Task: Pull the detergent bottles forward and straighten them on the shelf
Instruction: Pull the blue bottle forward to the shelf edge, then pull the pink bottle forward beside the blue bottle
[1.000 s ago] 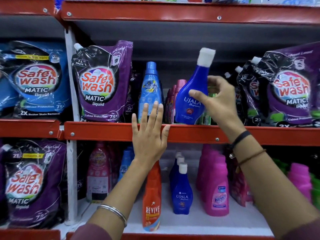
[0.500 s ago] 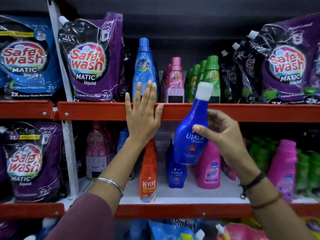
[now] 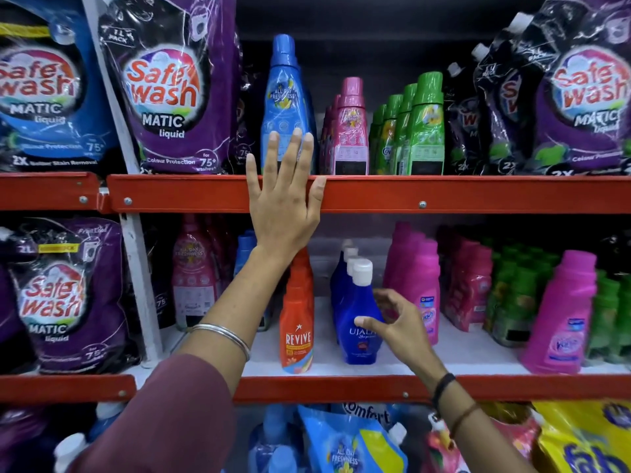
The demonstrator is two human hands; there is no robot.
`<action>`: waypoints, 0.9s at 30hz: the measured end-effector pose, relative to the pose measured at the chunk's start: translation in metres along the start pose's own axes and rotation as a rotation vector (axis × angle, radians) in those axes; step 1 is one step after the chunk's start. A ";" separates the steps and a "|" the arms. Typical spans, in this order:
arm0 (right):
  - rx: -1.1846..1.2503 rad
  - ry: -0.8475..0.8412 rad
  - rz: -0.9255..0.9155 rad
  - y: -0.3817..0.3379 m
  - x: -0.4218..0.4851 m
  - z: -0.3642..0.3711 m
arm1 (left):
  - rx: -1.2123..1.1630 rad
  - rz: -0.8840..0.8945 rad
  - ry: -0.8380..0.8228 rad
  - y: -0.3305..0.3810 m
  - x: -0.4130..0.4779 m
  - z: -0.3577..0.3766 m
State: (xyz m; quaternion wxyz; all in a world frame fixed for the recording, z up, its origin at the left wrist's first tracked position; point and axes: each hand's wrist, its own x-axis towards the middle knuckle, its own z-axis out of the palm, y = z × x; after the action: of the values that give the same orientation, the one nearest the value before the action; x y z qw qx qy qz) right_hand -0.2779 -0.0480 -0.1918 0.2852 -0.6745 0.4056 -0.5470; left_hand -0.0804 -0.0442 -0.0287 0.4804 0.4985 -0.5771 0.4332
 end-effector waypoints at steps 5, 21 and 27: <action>-0.009 -0.001 0.053 0.025 0.003 0.007 | 0.005 0.008 0.030 -0.001 0.000 0.003; -0.030 -0.022 0.004 0.036 -0.004 0.009 | -0.021 -0.013 -0.019 0.005 0.001 -0.003; -0.016 0.331 -0.052 0.038 -0.013 -0.055 | -0.076 0.043 -0.032 0.036 0.008 -0.004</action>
State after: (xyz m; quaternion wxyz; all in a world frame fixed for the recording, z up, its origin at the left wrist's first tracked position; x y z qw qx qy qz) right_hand -0.3412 -0.0531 -0.2168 0.1948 -0.5879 0.4335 -0.6546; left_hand -0.1163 -0.0373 -0.0206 0.4802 0.4743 -0.6113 0.4132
